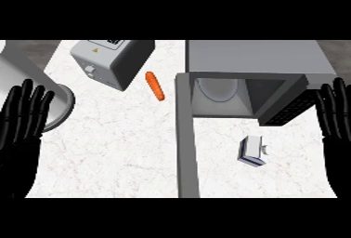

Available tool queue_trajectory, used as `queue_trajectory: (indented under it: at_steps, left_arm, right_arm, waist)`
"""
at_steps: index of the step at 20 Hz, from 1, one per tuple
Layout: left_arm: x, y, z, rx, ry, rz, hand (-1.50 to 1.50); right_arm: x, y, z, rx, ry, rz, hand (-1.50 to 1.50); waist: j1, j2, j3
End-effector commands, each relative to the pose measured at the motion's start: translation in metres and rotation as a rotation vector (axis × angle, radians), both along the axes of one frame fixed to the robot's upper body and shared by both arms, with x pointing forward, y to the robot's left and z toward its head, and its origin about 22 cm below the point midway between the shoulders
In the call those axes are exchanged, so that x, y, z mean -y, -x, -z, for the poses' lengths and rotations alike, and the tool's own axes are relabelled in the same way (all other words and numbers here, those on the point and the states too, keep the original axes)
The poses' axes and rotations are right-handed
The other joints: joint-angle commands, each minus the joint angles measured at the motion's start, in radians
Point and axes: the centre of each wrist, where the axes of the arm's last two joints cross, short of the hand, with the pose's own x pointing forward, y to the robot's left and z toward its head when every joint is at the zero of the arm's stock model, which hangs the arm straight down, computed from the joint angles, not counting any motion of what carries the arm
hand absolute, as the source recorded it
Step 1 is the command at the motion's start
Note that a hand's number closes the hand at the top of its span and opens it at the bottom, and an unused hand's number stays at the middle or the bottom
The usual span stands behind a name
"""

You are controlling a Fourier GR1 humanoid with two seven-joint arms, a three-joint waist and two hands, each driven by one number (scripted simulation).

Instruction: Pick up the milk, place it into the microwave and close the microwave

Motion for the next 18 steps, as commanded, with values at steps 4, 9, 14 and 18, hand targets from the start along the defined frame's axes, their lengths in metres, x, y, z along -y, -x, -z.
queue_trajectory:
  at_steps: [4, 9, 14, 18]
  left_arm:
    - [-0.016, 0.001, 0.002, 0.048, -0.014, -0.044, -1.50]
    - [-0.001, 0.003, 0.004, -0.085, 0.191, -0.004, -1.50]
    - [-0.013, 0.019, 0.015, -0.079, 0.192, 0.006, -1.50]
    - [-0.013, 0.037, 0.010, -0.065, 0.187, 0.011, -1.50]
  right_arm:
    - [-0.046, 0.007, -0.018, 0.039, -0.035, 0.056, -1.50]
    - [-0.088, 0.020, 0.006, -0.089, -0.161, -0.220, -1.50]
    - [-0.110, 0.031, -0.005, -0.092, -0.163, -0.230, -1.50]
    - [-0.102, 0.021, -0.005, -0.061, -0.155, -0.148, -1.50]
  waist:
    - [-0.009, 0.032, 0.016]
    - [-0.006, 0.030, 0.017]
    - [-0.009, 0.031, 0.017]
    - [-0.010, 0.032, 0.017]
